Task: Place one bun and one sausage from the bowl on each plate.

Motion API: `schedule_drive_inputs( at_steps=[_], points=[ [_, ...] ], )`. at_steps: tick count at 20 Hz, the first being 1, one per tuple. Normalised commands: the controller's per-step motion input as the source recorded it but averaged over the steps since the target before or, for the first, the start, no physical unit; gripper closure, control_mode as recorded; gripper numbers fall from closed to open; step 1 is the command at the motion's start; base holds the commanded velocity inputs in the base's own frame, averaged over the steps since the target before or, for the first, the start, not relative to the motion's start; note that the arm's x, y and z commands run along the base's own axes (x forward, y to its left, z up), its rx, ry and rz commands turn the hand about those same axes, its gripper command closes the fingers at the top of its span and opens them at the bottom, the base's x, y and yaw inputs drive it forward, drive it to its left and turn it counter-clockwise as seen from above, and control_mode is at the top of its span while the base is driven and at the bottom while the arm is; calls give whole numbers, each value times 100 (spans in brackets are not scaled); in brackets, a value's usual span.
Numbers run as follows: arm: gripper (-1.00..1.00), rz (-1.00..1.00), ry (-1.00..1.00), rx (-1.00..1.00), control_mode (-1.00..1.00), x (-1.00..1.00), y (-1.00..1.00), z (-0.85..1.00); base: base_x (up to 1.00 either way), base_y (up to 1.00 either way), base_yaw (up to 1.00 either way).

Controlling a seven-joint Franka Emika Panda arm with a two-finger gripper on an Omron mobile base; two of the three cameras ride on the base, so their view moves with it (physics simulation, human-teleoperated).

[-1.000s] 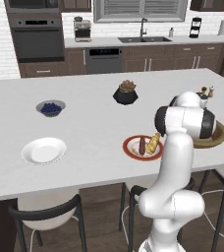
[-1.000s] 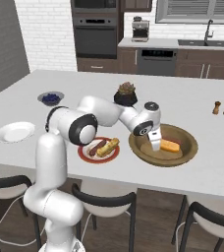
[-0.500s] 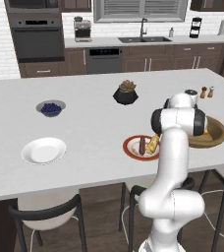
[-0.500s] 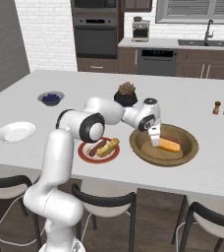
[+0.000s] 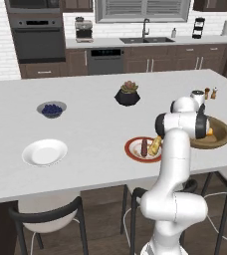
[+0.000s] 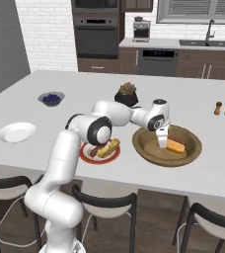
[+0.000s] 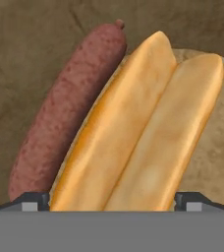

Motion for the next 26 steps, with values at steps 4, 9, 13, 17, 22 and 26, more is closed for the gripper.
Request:
schedule_drive_inputs(
  at_steps=[4, 9, 13, 17, 22, 26],
  points=[
    [-100, -5, 0, 0, -100, -9, -21, -52, 0, 0, 0],
    [100, -1, 0, 0, -100, -17, 0, -47, 0, 0, 0],
    [100, 0, -10, 2, -100, -65, 18, 15, 0, 0, 0],
    [100, 0, -15, 0, -100, -74, 80, 58, 0, 0, 0],
    [100, 12, -16, -2, -100, -56, 100, 74, 0, 0, 0],
    [100, 30, -8, -7, -100, -58, 100, 91, 0, 0, 0]
  ],
)
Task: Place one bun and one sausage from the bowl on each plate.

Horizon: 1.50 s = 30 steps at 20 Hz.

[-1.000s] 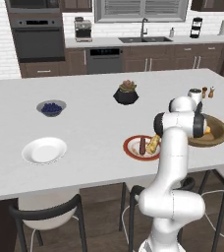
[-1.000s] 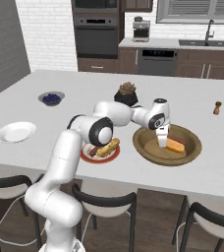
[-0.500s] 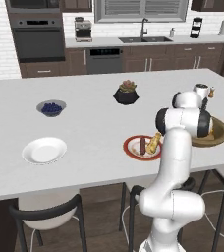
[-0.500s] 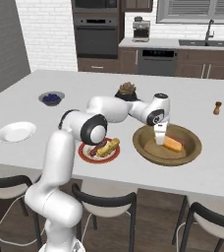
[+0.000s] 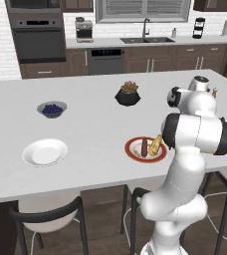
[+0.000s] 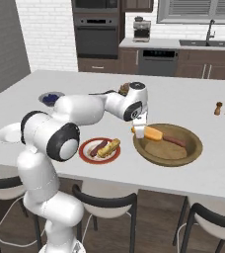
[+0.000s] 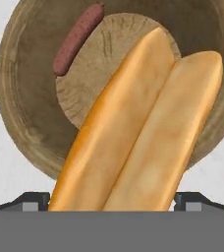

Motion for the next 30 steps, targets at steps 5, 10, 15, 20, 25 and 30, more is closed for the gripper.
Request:
schedule_drive_inputs(
  at_steps=[5, 10, 15, 20, 25, 30],
  points=[
    [100, 33, 0, -10, -100, -43, 100, 87, 0, 0, 0],
    [100, 35, 1, -11, -100, -27, 100, 56, 0, 0, 0],
    [100, 34, 2, -12, -100, -38, 100, 31, 0, 0, 0],
    [100, 31, 7, -10, -100, -38, 100, 11, 0, 0, 0],
    [100, 20, 4, -4, -100, -31, 85, 7, 0, 0, 0],
    [100, 0, 0, 0, 100, 0, 0, 0, -2, 93, 13]
  ],
)
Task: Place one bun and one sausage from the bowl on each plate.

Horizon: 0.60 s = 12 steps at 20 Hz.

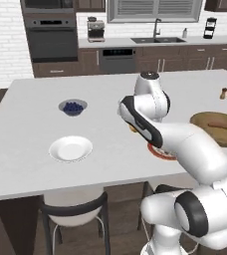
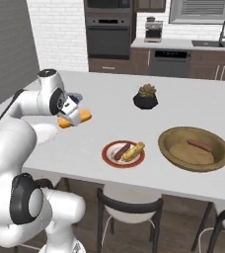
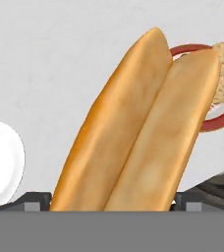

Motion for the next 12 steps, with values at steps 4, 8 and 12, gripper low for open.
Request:
schedule_drive_inputs(
  at_steps=[4, 8, 12],
  points=[
    [100, 0, 0, 0, 100, 0, 0, 0, 0, 100, 10],
    [100, 0, 0, 0, 100, 0, 0, 0, 30, 100, 3],
    [100, 0, 8, 0, -100, 69, 21, -20, 18, 22, 0]
  ],
)
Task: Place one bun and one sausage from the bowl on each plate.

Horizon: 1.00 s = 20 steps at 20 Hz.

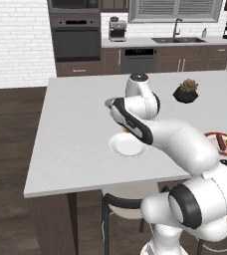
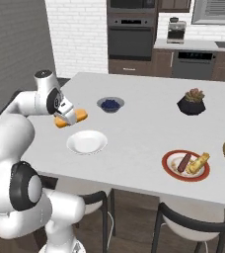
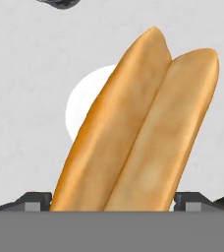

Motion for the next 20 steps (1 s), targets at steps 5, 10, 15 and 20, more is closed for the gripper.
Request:
schedule_drive_inputs(
  at_steps=[5, 10, 15, 20],
  points=[
    [100, -1, 19, 0, -100, 100, 0, -87, 0, 0, 0],
    [100, 0, 6, 0, -100, 80, -4, -78, 0, 0, 0],
    [100, 0, 0, 0, -100, 39, -24, -72, 0, 0, 0],
    [100, 0, 0, 0, -100, 0, -10, -79, 0, 0, 0]
  ],
)
